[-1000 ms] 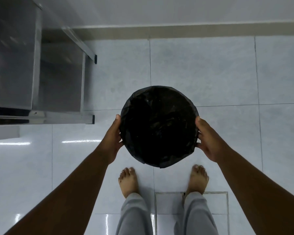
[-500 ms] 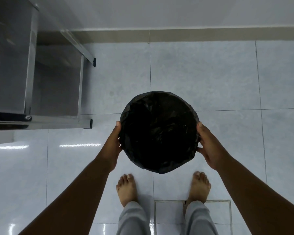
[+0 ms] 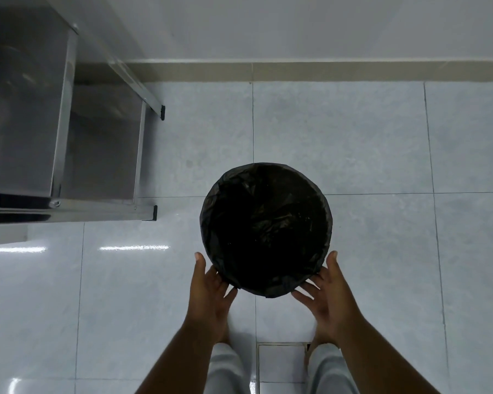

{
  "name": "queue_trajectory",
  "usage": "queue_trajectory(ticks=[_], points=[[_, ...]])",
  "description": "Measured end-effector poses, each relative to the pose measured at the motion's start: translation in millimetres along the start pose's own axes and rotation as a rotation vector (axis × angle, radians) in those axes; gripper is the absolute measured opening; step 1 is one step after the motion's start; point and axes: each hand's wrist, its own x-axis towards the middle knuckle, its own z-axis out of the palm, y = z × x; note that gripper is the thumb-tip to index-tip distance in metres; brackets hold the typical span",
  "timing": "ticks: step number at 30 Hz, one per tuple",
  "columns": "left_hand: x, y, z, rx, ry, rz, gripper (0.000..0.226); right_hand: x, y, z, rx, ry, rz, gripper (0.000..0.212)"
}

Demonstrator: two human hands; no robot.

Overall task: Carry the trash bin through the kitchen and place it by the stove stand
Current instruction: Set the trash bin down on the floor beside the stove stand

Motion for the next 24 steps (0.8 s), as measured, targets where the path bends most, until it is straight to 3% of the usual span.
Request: queue_trajectory(ticks=[8, 24], points=[[26.2, 44.1, 27.9, 0.048, -0.051, 0.079, 0.083, 27.1, -42.0, 21.7, 0.053, -0.025, -0.055, 0.074], [110.8, 216.2, 153.8, 0.249, -0.184, 0.301, 0.079, 124.9, -214.8, 126.0, -0.004, -0.161, -0.244, 0.073]])
